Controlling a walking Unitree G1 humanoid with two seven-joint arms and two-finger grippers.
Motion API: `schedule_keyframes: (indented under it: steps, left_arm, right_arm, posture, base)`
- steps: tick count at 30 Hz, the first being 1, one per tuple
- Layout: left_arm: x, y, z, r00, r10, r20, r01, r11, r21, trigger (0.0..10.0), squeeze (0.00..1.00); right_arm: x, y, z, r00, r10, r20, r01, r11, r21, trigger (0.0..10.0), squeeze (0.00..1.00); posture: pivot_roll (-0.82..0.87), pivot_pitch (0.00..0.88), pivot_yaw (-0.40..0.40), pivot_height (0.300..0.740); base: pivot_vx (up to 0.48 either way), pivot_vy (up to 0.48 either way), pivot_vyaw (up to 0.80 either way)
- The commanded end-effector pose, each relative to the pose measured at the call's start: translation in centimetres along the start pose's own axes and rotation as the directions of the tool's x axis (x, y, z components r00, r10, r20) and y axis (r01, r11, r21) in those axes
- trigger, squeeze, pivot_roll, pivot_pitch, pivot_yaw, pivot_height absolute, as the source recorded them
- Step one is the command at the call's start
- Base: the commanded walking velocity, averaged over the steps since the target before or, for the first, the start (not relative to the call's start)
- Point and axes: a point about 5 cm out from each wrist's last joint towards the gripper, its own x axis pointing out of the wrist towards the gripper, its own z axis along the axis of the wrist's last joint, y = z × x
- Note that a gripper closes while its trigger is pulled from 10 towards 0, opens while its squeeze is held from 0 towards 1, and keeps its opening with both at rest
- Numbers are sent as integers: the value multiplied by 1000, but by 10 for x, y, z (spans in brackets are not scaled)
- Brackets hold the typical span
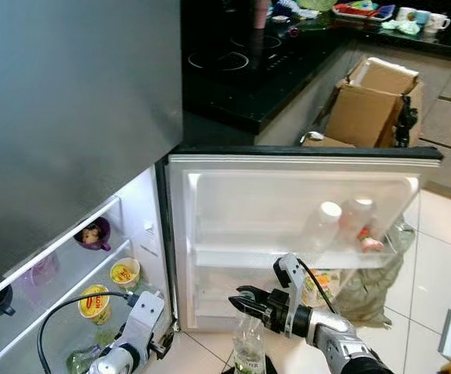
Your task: Restocking fridge
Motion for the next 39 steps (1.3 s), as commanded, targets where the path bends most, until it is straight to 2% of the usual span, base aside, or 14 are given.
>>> schedule_keyframes:
  steps: [1,7,8,11,20,27,37,39]
  left_arm:
    - [-1,-6,-8,999,-15,-37,15,1000,-2,10000,0]
    - [-4,-9,-15,997,-27,-66,27,1000,4,10000,0]
    - [-6,-11,-19,996,-33,-79,33,999,3,10000,0]
    - [-7,-12,-23,995,-37,-88,37,999,-2,10000,0]
    - [-12,-15,-31,993,-48,-110,46,999,-20,10000,0]
    - [-11,-14,-28,995,-54,-84,52,998,-23,10000,0]
    - [-8,-13,-23,996,-58,-68,57,998,-15,10000,0]
    - [-8,-14,-22,996,-63,-66,62,998,-14,10000,0]
  right_arm:
    - [-1,0,-4,1000,-7,-16,7,1000,2,10000,0]
    - [-3,6,-14,998,28,-48,-28,1000,10,10000,0]
    - [-5,10,-16,995,88,-56,-89,996,-8,10000,0]
    - [-5,14,-18,990,126,-61,-126,992,-4,10000,0]
    - [-7,18,-23,979,184,-89,-183,983,16,10000,0]
    - [-10,24,-25,956,271,-109,-269,963,34,10000,0]
    - [-13,26,-28,943,303,-137,-299,953,44,10000,0]
    - [-16,27,-33,932,312,-183,-309,950,44,10000,0]
  posture:
    - [-19,38,-57,740]
    - [-19,38,-57,740]
    - [-19,38,-57,740]
    - [-19,38,-57,740]
    - [-22,38,-58,740]
    - [-21,38,-60,740]
    - [-23,36,-59,740]
    - [-24,35,-58,740]
  base:
    - [0,0,0]
    - [0,0,0]
    - [0,0,712]
    - [0,0,698]
    - [0,0,660]
    - [0,0,651]
    - [0,0,651]
    - [0,0,650]
